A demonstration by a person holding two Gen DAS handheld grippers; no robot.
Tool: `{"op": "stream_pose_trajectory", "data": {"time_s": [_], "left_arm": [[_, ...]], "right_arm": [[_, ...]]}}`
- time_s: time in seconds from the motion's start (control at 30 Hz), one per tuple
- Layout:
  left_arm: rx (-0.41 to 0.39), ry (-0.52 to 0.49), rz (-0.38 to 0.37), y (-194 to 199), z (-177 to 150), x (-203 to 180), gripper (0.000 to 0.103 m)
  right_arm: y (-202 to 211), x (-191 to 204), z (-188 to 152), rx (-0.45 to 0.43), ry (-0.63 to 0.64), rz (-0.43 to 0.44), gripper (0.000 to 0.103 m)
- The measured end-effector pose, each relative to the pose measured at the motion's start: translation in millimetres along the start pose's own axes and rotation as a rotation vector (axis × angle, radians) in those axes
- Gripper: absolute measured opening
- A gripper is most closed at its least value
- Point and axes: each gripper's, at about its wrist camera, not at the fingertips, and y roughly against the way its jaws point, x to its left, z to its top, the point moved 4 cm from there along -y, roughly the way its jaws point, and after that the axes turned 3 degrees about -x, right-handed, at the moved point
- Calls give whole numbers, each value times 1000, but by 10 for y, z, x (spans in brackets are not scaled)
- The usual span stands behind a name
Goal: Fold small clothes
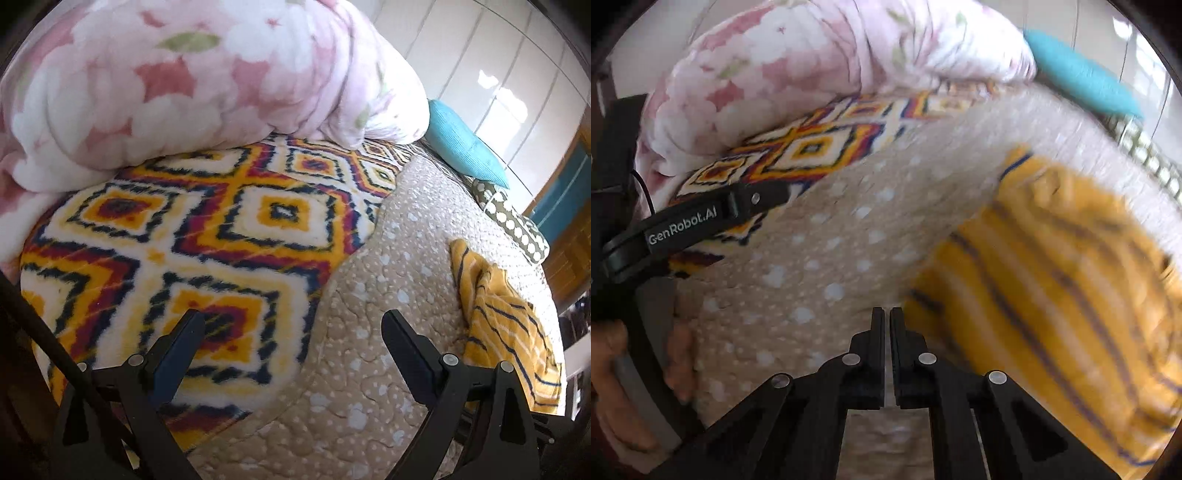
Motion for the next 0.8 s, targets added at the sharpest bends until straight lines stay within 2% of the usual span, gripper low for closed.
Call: {"op": "stream_pose_trajectory", "data": {"time_s": [0.17,0.27,0.33,0.43,0.5,0.57,0.67,0.8], "left_arm": [[-37,-66,-7,86,-12,-189,96],[-43,-92,-54,138,-51,-356,96],[-41,-131,-88,165,-97,-531,96],[-45,-205,-119,185,-189,-818,96],[-44,-252,-124,187,-249,-983,96],[-32,-296,-123,162,-327,-1133,96],[-12,-335,-118,118,-420,-1260,96],[27,-372,-87,-7,-514,-1297,96]], "right_arm": [[362,-202,12,-120,-116,-23,4],[536,-572,-78,-156,-189,-137,5],[577,-918,-255,-118,-255,-208,6],[577,-1427,-696,-47,-389,-293,7],[695,-1611,-908,-68,-457,-255,7],[802,-1676,-972,-61,-490,-242,7],[947,-1737,-801,-91,-460,-288,7],[949,-1877,-387,-173,-483,-264,7]]}}
